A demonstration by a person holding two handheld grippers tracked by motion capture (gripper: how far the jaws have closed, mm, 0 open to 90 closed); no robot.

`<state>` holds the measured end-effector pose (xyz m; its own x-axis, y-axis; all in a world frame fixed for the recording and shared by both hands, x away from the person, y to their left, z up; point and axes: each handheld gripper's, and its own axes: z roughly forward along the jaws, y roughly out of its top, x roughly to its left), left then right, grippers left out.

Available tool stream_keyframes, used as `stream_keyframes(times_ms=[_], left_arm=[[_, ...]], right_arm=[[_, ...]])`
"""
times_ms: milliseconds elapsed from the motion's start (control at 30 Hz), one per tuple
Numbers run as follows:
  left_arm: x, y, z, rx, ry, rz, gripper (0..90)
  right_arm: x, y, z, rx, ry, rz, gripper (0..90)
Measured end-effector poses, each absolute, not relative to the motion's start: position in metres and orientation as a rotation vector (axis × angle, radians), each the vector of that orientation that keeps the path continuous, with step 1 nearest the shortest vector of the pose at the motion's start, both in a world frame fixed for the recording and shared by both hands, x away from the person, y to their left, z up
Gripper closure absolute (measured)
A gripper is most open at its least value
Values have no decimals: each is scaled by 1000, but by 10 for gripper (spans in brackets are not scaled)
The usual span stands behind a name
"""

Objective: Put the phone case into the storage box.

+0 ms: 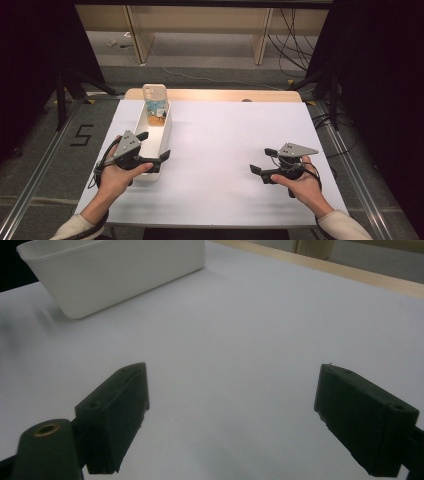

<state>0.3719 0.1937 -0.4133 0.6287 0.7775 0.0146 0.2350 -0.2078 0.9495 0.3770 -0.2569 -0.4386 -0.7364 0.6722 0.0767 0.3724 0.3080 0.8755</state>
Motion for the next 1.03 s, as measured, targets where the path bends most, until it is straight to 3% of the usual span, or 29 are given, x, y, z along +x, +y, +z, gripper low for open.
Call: stream_keyframes(times_ms=[1033], left_arm=[[369, 194, -416, 1747, 829, 627, 27]], right_arm=[[378, -258, -438, 944, 2260, 1417, 152]])
